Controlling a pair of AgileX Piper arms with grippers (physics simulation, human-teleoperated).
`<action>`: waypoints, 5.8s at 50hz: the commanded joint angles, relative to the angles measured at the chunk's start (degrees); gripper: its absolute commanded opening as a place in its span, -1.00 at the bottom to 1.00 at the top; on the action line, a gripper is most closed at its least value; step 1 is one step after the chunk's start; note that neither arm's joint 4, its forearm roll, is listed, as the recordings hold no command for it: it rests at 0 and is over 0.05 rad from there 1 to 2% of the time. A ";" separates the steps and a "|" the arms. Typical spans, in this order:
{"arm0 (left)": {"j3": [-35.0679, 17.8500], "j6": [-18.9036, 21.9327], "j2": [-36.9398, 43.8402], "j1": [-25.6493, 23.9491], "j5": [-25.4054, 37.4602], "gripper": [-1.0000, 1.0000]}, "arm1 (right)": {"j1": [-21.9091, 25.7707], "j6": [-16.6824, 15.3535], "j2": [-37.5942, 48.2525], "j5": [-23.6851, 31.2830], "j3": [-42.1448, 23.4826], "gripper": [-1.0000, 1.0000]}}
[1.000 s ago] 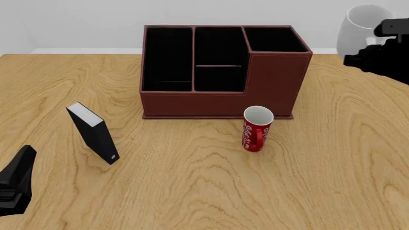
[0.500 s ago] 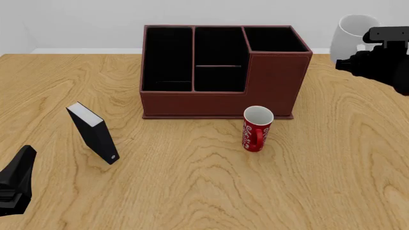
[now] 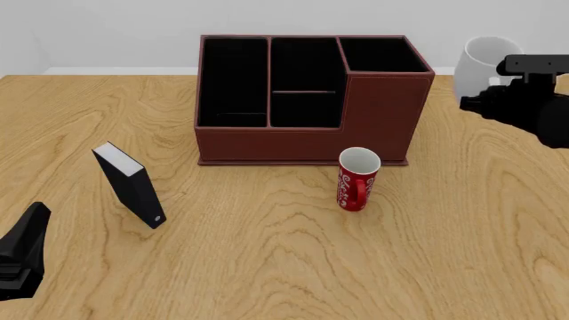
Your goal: Pick up the white mug and place it to the right of the caddy.
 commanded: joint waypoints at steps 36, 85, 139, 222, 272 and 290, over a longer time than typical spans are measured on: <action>0.00 0.00 0.00 0.00 0.00 1.00 | 0.17 2.30 4.80 -5.34 3.12 -1.00; 0.00 0.00 0.00 0.00 0.00 1.00 | 1.97 3.79 10.54 -7.42 2.08 -1.00; 0.00 0.00 0.00 0.00 0.00 1.00 | 4.00 4.20 14.65 -7.55 0.35 -1.00; 0.00 0.00 0.00 0.00 0.00 1.00 | 4.02 4.76 20.30 -9.09 -0.47 1.00; 0.00 0.00 0.00 0.00 0.00 1.00 | 3.31 4.69 13.76 -10.05 4.84 1.00; 0.00 0.00 0.00 0.00 0.00 1.00 | 3.36 4.55 10.21 -9.55 6.44 1.00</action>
